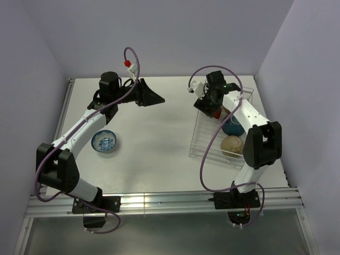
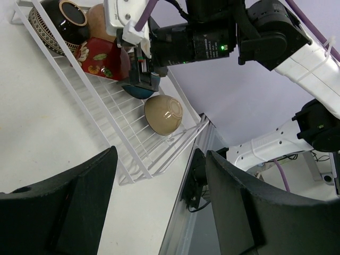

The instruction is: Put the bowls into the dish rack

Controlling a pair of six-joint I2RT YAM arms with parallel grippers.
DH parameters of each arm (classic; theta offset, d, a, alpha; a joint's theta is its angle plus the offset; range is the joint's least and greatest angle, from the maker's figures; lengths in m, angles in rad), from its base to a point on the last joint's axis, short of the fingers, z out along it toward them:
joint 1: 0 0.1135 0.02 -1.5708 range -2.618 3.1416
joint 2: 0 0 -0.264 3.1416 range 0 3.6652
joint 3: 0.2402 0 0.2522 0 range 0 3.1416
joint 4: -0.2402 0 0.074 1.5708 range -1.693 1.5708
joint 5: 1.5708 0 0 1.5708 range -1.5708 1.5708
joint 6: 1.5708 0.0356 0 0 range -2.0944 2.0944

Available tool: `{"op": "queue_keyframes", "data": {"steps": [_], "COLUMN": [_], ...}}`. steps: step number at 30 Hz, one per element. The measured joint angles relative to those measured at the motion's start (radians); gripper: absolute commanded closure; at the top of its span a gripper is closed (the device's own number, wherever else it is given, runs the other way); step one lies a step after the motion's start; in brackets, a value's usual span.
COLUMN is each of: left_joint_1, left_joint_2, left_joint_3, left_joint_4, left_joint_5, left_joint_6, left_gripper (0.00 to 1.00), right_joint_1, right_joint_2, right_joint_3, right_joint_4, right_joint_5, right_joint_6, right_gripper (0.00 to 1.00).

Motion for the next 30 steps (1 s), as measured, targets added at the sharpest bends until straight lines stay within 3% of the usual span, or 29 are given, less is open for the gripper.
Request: {"op": "queue_keyframes", "data": {"steps": [30], "left_joint_1": [0.005], "left_joint_2": [-0.013], "left_joint_3": [-0.008], "left_joint_4": [-0.003], "left_joint_5": [-0.002], "left_joint_6": [0.008], "left_gripper": [0.27], "right_joint_1": [0.103], "right_joint_2": [-0.095], "right_joint_3": [-0.205], "right_joint_4": [0.183], "right_joint_5": [0.178], "right_joint_6": [-0.088], "right_gripper": [1.0]}}
